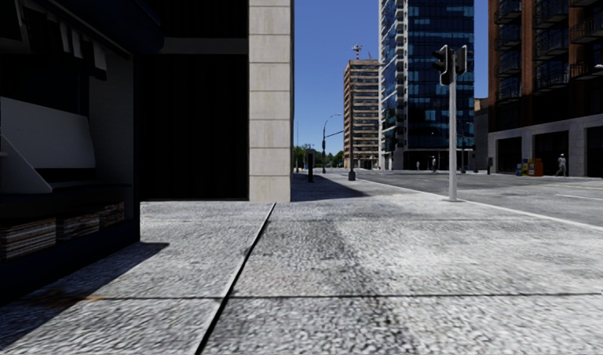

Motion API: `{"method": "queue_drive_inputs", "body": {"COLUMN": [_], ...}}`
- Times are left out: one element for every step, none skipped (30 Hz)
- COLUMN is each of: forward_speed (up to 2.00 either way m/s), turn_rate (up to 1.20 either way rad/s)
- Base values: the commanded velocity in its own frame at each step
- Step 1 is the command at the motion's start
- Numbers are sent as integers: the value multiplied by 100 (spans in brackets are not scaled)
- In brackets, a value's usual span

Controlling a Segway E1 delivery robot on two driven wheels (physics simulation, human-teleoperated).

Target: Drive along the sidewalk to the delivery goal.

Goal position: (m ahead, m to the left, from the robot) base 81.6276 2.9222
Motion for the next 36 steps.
{"method": "queue_drive_inputs", "body": {"forward_speed": [127, 127, 127, 127, 127, 127, 127, 127, 154, 200, 200, 200, 200, 200, 200, 200, 200, 200, 200, 200, 200, 200, 200, 200, 200, 200, 200, 200, 200, 200, 200, 200, 200, 200, 200, 200], "turn_rate": [0, 0, 0, 0, 0, 0, -3, -3, -19, -23, -24, -24, -25, -25, -26, -28, -28, -29, -30, -30, -30, -30, -30, -30, -30, -30, -30, -30, -30, -30, -30, -30, -30, -30, -30, -30]}}
